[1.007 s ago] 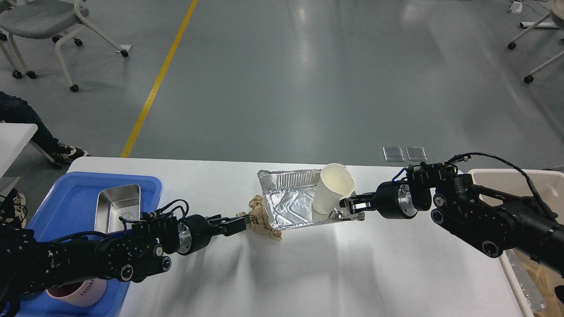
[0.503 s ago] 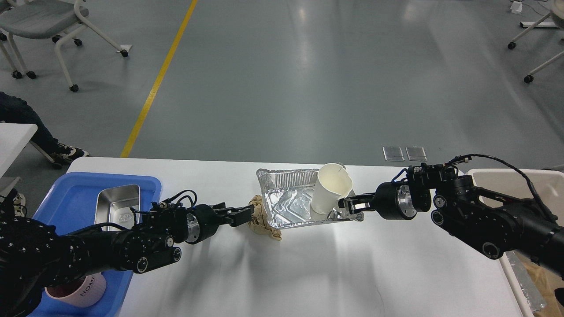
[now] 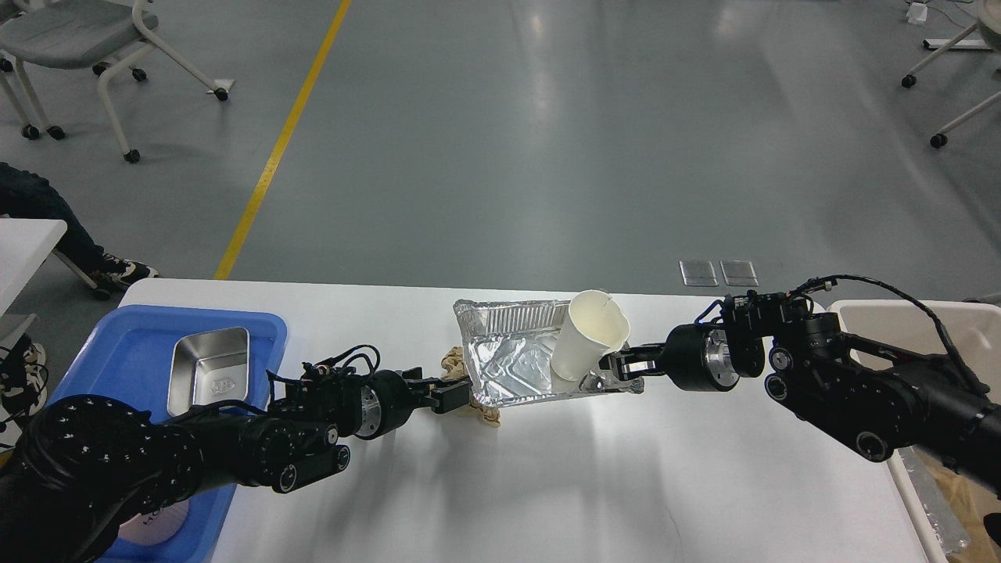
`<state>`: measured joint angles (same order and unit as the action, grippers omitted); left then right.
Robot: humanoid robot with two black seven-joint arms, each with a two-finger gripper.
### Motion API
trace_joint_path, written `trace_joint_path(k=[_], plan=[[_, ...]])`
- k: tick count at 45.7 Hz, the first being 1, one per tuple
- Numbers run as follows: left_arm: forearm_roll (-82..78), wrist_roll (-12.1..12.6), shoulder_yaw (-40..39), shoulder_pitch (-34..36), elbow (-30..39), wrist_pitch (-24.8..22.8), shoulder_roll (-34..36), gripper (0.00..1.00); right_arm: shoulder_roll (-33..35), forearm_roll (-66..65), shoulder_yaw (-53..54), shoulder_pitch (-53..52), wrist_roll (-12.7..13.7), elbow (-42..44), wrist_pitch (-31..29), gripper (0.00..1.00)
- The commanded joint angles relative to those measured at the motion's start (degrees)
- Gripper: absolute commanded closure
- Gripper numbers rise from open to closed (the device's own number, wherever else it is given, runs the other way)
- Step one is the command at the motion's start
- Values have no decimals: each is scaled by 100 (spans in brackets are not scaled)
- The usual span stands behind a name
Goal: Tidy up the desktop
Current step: 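Grasp the crumpled brown paper with the left gripper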
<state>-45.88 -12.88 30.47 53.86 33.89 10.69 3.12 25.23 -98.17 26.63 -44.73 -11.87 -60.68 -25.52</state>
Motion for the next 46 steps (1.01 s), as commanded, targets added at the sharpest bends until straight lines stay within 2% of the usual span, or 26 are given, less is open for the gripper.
trace_joint_path(k=[1,5,11,19,21,26,34,39,46], plan=[[0,-30,12,-42,-155,-50,-101,7,-1,-1,18,0,0,-5,-6,100],[0,-127,12,-77,-164,-76,-145,10,-1,-1,18,0,0,-5,-6,100],[0,-144,12,-95,-277,-111,-250,16,0,-1,27,0,0,-14,-6,100],[0,-144,12,-130,-401,-269,-312,33,8,8,44,0,-9,-14,3,100],[-9,-144,12,-130,-401,-278,-312,39,8,-1,62,0,-9,-14,3,100],[-9,-144,12,-130,-401,-375,-312,62,8,8,71,26,-9,-14,3,100],[-9,-171,21,-139,-410,-533,-312,84,-1,8,71,26,-9,-5,3,100],[-9,-346,12,-148,-410,-551,-330,99,-1,8,71,26,-9,-14,3,100],[0,-478,3,-130,-401,-551,-330,100,-1,8,71,26,-9,-5,3,100]])
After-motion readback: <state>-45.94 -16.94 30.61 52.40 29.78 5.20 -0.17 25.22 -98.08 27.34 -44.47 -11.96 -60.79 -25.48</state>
